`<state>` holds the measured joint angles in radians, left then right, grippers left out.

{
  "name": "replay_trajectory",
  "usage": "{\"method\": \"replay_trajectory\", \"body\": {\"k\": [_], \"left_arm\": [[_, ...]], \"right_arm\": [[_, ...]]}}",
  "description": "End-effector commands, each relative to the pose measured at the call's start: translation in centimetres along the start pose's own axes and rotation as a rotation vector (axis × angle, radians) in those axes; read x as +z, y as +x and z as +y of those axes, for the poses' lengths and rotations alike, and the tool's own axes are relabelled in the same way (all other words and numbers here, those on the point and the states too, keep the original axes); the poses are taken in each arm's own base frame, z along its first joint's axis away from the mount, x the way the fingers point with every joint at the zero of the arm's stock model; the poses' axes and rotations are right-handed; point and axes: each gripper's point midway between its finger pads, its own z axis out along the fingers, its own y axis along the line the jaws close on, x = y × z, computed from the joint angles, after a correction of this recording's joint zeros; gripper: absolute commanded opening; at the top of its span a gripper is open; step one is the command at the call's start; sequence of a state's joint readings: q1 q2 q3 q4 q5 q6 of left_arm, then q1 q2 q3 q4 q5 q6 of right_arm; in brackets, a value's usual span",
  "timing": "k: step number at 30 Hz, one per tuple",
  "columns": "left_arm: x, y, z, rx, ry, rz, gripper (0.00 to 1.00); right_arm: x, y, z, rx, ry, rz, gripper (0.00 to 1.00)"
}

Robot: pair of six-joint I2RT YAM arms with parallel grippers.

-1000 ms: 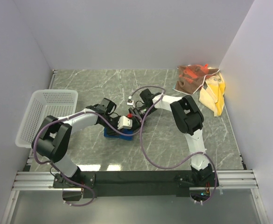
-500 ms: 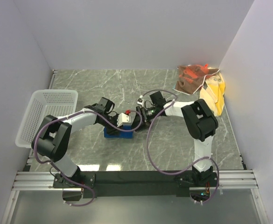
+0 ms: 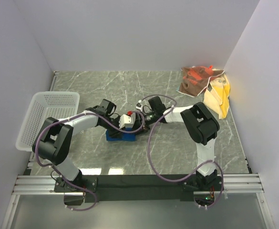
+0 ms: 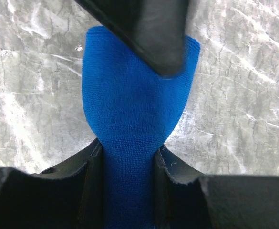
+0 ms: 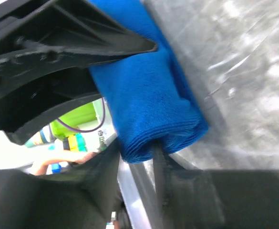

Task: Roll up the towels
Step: Place the rolled towel into the container

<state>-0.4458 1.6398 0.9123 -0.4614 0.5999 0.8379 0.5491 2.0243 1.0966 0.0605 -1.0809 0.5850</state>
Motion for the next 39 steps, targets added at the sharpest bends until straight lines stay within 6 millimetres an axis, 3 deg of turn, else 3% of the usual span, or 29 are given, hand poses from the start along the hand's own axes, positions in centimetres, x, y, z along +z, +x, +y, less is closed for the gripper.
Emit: {"method": "replay_trajectory", "body": {"k": [1,3,4,8,9,12,13,16,17,28,35,39], "left_arm": [[0.2,3.6,-1.2,-0.085,-0.001,0.111,0.22],[-0.2,3.3,-1.0,-0.075,-0.035,0.099,0.28],[-0.5,3.2,-0.8,-0.069,-0.06,0.098,0.31],[-2.2,2.7,-0.8,-0.003,-0.136,0.07,0.49],[-3.2,1.6,-0.6,0.059,-0.175,0.037,0.53],[-4.4,1.0,-1.4,0.189,-0.225,0.009,0.75],[-4.5,0.6,-1.5,0.232,-0.24,-0.002,0.87],[-4.7,0.1,-2.2,0.372,-0.297,-0.009,0.93],[-4.0,0.4,-3.1,0.402,-0.288,-0.002,0.93],[-2.8,-1.6,-1.8,0.529,-0.433,-0.009,0.86],[-1.0,-0.9,-2.0,0.574,-0.378,0.008,0.84],[0.7,0.7,-2.2,0.514,-0.28,0.068,0.73]], "right_arm": [[0.8,-1.4,0.0,-0.017,-0.009,-0.005,0.2],[0.9,-1.7,-0.4,-0.004,-0.006,-0.005,0.03],[0.8,-1.4,-0.6,0.004,0.002,0.008,0.0],[0.9,-1.1,-1.1,0.036,0.011,0.033,0.0],[1.0,-1.0,-1.2,0.055,0.01,0.049,0.0],[1.2,-1.0,-1.4,0.09,-0.009,0.08,0.0],[1.3,-0.7,-1.5,0.116,-0.005,0.096,0.0],[1.2,-0.5,-1.8,0.144,0.009,0.112,0.0],[1.3,-0.4,-1.8,0.145,0.01,0.117,0.0],[1.7,-0.2,-1.9,0.24,-0.03,0.168,0.0],[2.0,-0.3,-2.1,0.286,-0.061,0.187,0.0],[1.9,-0.6,-1.6,0.258,-0.073,0.196,0.0]]}}
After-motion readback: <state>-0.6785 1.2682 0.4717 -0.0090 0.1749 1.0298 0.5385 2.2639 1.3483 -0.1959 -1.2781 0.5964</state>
